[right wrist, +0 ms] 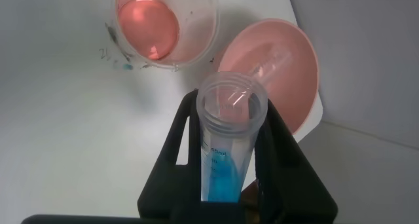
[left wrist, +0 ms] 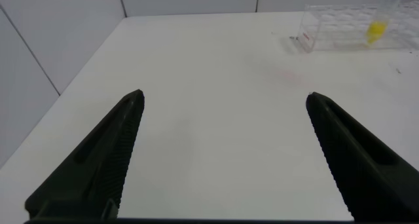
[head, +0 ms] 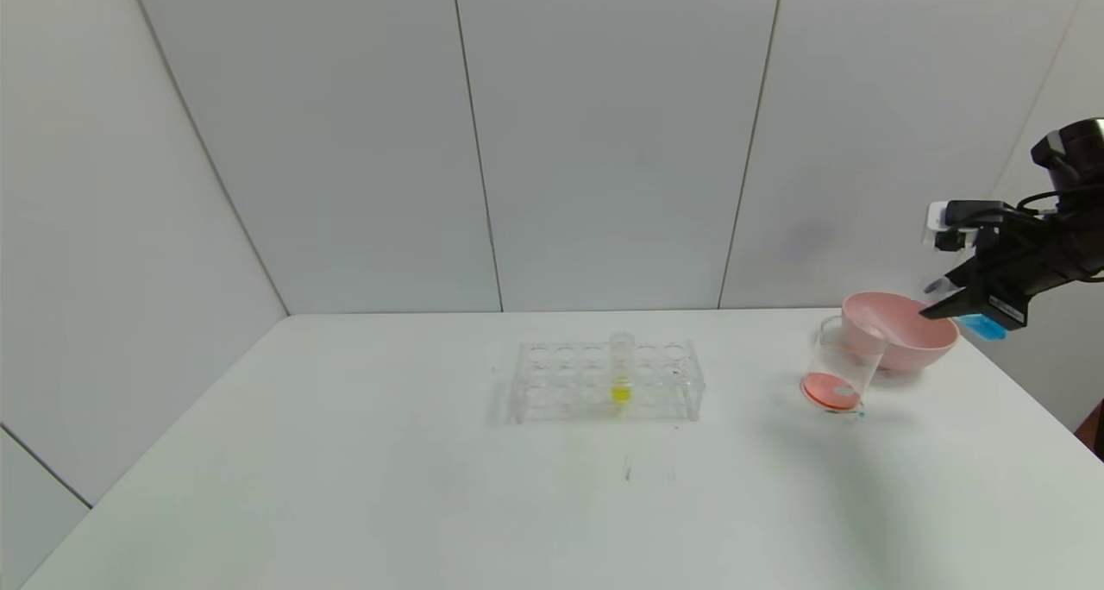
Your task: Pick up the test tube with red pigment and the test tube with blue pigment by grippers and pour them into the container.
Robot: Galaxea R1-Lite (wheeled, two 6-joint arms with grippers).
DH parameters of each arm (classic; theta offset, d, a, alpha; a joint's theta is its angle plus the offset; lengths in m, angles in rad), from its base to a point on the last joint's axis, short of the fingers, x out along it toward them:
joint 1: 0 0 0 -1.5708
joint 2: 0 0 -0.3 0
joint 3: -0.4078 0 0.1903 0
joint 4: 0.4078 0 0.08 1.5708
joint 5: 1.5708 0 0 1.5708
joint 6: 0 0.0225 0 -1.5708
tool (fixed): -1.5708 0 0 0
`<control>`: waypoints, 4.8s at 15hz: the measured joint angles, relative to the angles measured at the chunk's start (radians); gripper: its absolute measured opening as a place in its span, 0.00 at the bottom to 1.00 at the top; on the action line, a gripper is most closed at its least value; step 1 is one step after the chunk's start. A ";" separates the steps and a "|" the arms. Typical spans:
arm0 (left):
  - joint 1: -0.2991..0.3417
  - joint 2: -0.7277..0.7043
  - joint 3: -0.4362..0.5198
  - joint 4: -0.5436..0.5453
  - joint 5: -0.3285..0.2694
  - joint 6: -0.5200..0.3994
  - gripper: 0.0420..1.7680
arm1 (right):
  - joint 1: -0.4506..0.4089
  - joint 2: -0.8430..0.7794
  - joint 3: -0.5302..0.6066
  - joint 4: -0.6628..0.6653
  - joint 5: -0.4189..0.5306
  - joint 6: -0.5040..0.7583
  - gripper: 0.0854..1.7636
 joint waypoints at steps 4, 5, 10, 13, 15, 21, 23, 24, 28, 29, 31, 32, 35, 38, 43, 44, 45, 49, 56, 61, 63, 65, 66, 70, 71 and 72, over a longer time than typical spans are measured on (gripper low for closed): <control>0.000 0.000 0.000 0.000 0.000 0.000 1.00 | 0.041 0.011 -0.004 0.008 -0.104 -0.018 0.26; 0.000 0.000 0.000 0.000 0.000 0.000 1.00 | 0.050 0.011 -0.005 0.020 -0.113 -0.028 0.26; 0.000 0.000 0.000 0.001 0.000 0.000 1.00 | 0.100 -0.001 -0.004 0.079 -0.217 -0.039 0.26; 0.000 0.000 0.000 0.000 0.000 0.000 1.00 | 0.121 -0.011 -0.004 0.101 -0.272 -0.060 0.26; 0.000 0.000 0.000 0.000 0.000 0.000 1.00 | 0.124 -0.014 -0.004 0.103 -0.313 -0.099 0.26; 0.000 0.000 0.000 0.000 0.000 0.000 1.00 | 0.143 -0.015 -0.004 0.093 -0.391 -0.130 0.26; 0.000 0.000 0.000 0.000 0.000 0.000 1.00 | 0.157 -0.016 -0.004 0.092 -0.413 -0.132 0.26; 0.000 0.000 0.000 0.000 0.000 0.000 1.00 | 0.165 -0.016 -0.004 0.096 -0.442 -0.133 0.26; 0.000 0.000 0.000 0.001 0.000 0.000 1.00 | 0.183 -0.013 -0.004 0.087 -0.516 -0.169 0.26; 0.000 0.000 0.000 0.000 0.000 0.000 1.00 | 0.191 -0.013 -0.004 0.085 -0.529 -0.170 0.26; 0.000 0.000 0.000 0.001 0.000 0.000 1.00 | 0.210 -0.009 -0.004 0.085 -0.556 -0.170 0.26; 0.000 0.000 0.000 0.001 0.000 0.000 1.00 | 0.218 -0.007 -0.004 0.085 -0.576 -0.170 0.26; 0.000 0.000 0.000 0.000 0.000 0.000 1.00 | 0.237 -0.002 -0.004 0.084 -0.594 -0.177 0.26; 0.000 0.000 0.000 0.000 0.000 0.000 1.00 | 0.249 0.000 -0.004 0.081 -0.695 -0.192 0.26; 0.000 0.000 0.000 0.001 0.000 0.000 1.00 | 0.286 0.006 -0.004 0.092 -0.753 -0.193 0.26; 0.000 0.000 0.000 0.000 0.000 0.000 1.00 | 0.290 0.006 -0.004 0.090 -0.754 -0.195 0.26; 0.000 0.000 0.000 0.000 0.000 0.000 1.00 | 0.296 0.006 -0.004 0.086 -0.762 -0.198 0.26; 0.000 0.000 0.000 0.001 0.000 0.000 1.00 | 0.326 0.007 -0.004 0.087 -0.845 -0.199 0.26; 0.000 0.000 0.000 0.000 0.000 0.000 1.00 | 0.347 0.012 -0.004 0.070 -0.816 -0.182 0.26; 0.000 0.000 0.000 0.000 0.000 0.000 1.00 | 0.239 -0.038 -0.004 0.000 -0.438 -0.142 0.26; 0.000 0.000 0.000 0.000 0.000 0.000 1.00 | 0.197 -0.065 -0.004 -0.044 -0.232 -0.011 0.26; 0.000 0.000 0.000 0.000 0.000 0.000 1.00 | 0.183 -0.081 -0.004 -0.150 -0.063 0.212 0.26; 0.000 0.000 0.000 0.000 0.000 0.000 1.00 | 0.183 -0.086 -0.004 -0.227 0.006 0.344 0.26; 0.000 0.000 0.000 0.000 0.000 0.000 1.00 | 0.208 -0.095 0.019 -0.569 0.092 0.860 0.26; 0.000 0.000 0.000 0.001 0.000 0.000 1.00 | 0.214 -0.098 0.038 -0.659 0.091 0.960 0.26; 0.000 0.000 0.000 0.000 0.000 0.000 1.00 | 0.217 -0.104 0.069 -0.710 0.072 1.020 0.26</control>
